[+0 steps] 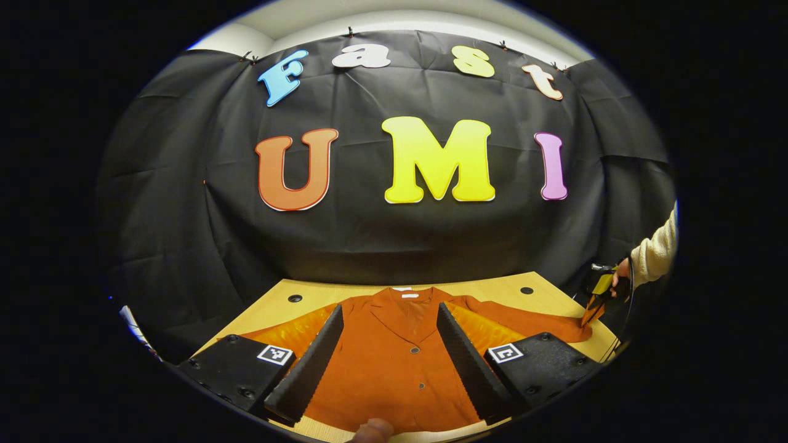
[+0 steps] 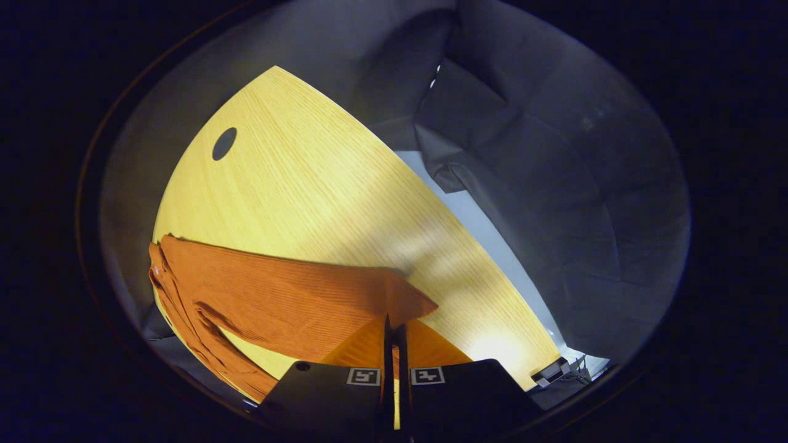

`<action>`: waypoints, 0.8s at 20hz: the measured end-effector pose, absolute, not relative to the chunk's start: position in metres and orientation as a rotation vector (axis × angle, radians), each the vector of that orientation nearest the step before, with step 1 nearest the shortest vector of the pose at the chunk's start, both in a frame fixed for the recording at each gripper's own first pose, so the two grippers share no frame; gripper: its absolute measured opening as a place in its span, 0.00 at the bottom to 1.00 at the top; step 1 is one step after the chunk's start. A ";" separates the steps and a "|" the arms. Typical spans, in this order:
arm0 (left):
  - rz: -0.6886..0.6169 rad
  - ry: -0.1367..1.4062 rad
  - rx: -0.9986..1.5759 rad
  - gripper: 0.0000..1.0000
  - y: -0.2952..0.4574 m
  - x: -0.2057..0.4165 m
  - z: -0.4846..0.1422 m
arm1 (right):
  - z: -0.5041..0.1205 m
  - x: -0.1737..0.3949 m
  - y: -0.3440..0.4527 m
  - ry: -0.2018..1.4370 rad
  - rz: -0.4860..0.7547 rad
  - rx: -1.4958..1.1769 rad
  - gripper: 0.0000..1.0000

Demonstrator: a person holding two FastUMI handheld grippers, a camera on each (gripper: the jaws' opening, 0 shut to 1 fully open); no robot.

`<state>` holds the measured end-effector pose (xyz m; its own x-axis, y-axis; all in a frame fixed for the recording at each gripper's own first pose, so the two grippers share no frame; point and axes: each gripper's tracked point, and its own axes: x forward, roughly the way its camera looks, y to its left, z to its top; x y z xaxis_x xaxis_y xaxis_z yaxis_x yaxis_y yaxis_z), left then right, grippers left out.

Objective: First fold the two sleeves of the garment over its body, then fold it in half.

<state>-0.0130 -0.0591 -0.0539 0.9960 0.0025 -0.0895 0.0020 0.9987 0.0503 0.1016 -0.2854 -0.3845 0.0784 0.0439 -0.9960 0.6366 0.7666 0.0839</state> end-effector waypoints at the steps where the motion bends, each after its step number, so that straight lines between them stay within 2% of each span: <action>1: -0.006 0.091 0.045 0.99 -0.060 -0.011 -0.054 | -0.376 0.108 -0.277 1.430 -0.461 0.589 0.03; 2: -0.010 0.094 0.041 0.94 -0.059 -0.010 -0.055 | -0.369 0.114 -0.267 1.421 -0.443 0.580 0.03; 3: -0.015 0.095 0.039 0.94 -0.060 -0.010 -0.055 | -0.360 0.122 -0.256 1.407 -0.418 0.569 0.03; 4: -0.022 0.091 0.039 0.99 -0.060 -0.010 -0.052 | -0.350 0.131 -0.245 1.394 -0.391 0.555 0.03; 9: -0.032 0.066 0.036 0.99 -0.048 -0.007 -0.046 | -0.298 0.178 -0.153 1.336 -0.219 0.511 0.03; 16: 0.058 0.042 0.016 0.99 0.013 -0.019 -0.042 | -0.242 0.229 0.006 1.303 0.015 0.371 0.03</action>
<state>-0.0192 0.0125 -0.0415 0.9974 0.0580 -0.0417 -0.0573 0.9982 0.0177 0.2291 0.0056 -0.2423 0.2735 0.2178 -0.9369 0.1962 0.9409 0.2760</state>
